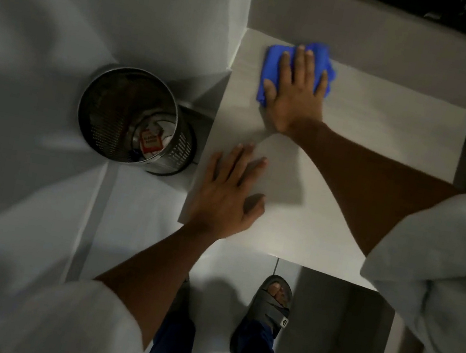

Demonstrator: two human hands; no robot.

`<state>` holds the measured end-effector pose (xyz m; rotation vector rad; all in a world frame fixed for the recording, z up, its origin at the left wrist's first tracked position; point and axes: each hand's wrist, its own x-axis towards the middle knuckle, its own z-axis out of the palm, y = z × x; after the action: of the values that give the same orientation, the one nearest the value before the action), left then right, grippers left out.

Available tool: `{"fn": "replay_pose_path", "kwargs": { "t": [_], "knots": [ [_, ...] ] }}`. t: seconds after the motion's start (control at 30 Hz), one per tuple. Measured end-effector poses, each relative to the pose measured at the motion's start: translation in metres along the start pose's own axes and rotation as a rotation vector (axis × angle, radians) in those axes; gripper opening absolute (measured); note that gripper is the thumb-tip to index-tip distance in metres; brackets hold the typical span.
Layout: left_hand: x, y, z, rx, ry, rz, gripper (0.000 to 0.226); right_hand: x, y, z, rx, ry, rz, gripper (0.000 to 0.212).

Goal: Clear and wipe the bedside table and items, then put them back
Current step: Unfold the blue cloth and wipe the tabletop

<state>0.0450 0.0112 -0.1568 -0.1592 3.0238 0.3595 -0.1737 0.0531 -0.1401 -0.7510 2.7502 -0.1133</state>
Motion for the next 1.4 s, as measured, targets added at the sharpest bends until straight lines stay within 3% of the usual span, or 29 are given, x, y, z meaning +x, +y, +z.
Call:
{"fn": "replay_pose_path", "kwargs": {
  "t": [0.17,0.27,0.5,0.67,0.87,1.0,1.1,1.2,1.3,1.4],
  "knots": [
    [-0.017,-0.016,0.004,-0.078,0.008,-0.028,0.065,-0.028,-0.042,0.007,-0.055,-0.086,-0.215,0.064],
    [-0.064,-0.036,0.006,-0.106,0.004,-0.119,0.066,-0.058,-0.054,0.018,-0.019,-0.097,-0.21,0.063],
    [-0.105,-0.061,0.001,-0.038,-0.128,-0.03,0.073,-0.166,-0.079,0.053,0.028,-0.075,-0.206,0.063],
    [-0.108,-0.06,-0.01,0.028,-0.179,0.005,0.079,-0.235,-0.057,0.07,0.061,-0.107,-0.164,0.062],
    [-0.102,-0.032,-0.014,0.04,-0.275,0.139,0.08,-0.285,0.037,0.065,0.114,-0.097,0.224,0.063],
    [-0.102,-0.019,-0.017,-0.022,-0.295,0.024,0.086,-0.287,0.099,0.049,0.239,-0.047,0.585,0.068],
    [-0.102,-0.009,-0.02,-0.068,-0.307,-0.018,0.087,-0.286,0.104,0.044,0.346,-0.023,0.772,0.068],
    [-0.094,0.002,-0.027,-0.118,-0.272,-0.07,0.076,-0.281,0.077,0.04,0.375,-0.062,0.702,0.067],
    [-0.084,0.019,-0.037,-0.298,-0.075,-0.093,0.051,-0.273,0.034,0.041,0.436,-0.101,0.498,0.06],
    [-0.073,0.043,-0.045,-0.646,-0.161,-0.299,0.038,-0.271,0.0,0.038,0.707,-0.04,0.334,0.051]
  ]
}}
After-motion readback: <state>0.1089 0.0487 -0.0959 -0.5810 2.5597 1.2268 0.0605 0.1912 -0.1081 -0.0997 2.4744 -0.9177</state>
